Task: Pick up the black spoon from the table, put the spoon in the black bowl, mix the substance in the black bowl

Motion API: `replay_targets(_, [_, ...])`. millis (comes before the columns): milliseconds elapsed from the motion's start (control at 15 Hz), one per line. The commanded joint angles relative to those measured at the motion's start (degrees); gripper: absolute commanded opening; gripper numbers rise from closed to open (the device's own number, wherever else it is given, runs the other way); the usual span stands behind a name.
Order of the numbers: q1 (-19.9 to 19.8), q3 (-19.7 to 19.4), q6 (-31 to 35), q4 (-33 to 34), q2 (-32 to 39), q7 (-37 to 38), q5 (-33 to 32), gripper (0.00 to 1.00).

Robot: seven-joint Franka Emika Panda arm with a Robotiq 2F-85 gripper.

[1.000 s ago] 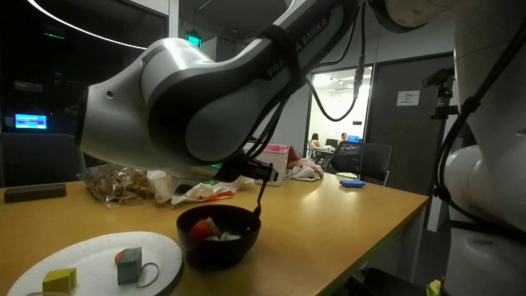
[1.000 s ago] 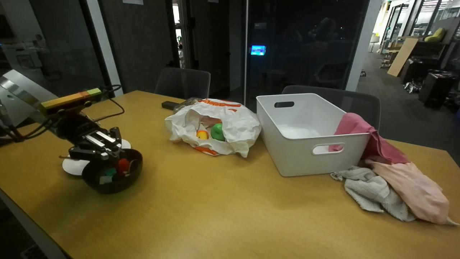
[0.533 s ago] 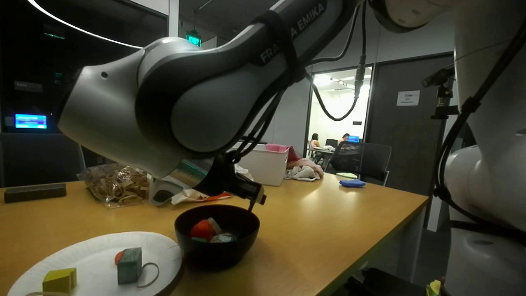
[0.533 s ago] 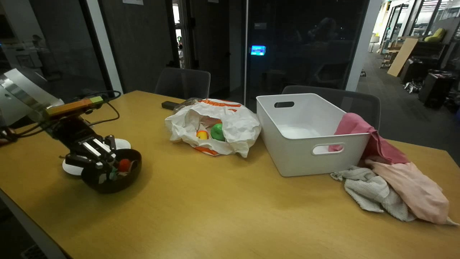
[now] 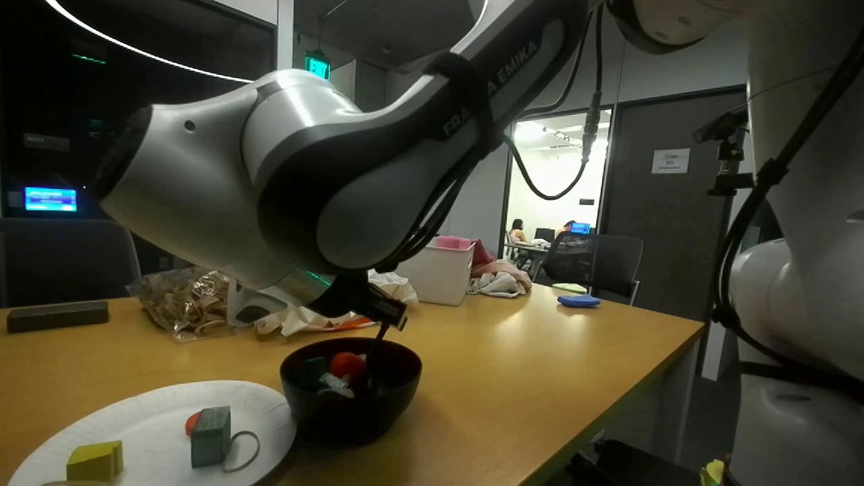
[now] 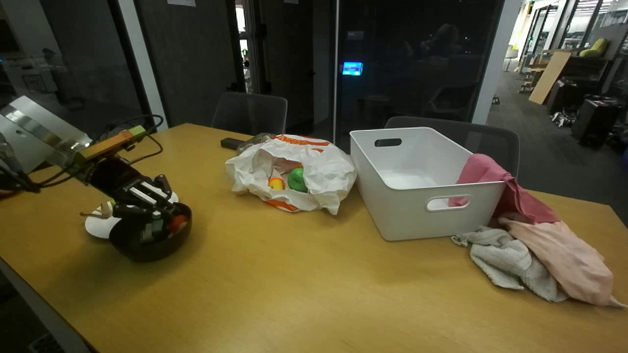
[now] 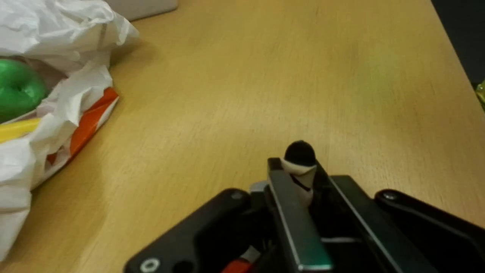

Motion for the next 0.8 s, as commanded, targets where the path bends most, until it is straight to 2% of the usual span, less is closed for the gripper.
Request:
replay_targets(0, [1.1,-0.3,-5.9,-0.7,-1.3,0.7,-3.8,0.12])
replay_targets(200, [1.1,-0.1,-11.8,0.1,-0.8,-0.2,-2.9,0.12])
replay_targets(400, [0.5,0.5,-13.8,0.3,-0.8,-3.3,0.9,0.12])
replay_targets(600, [0.1,1.1,-10.5,0.3,-1.4,-6.3,5.9,0.12])
replay_targets(733, [-0.1,1.4,-5.8,-0.4,-2.2,-6.8,7.7,0.12])
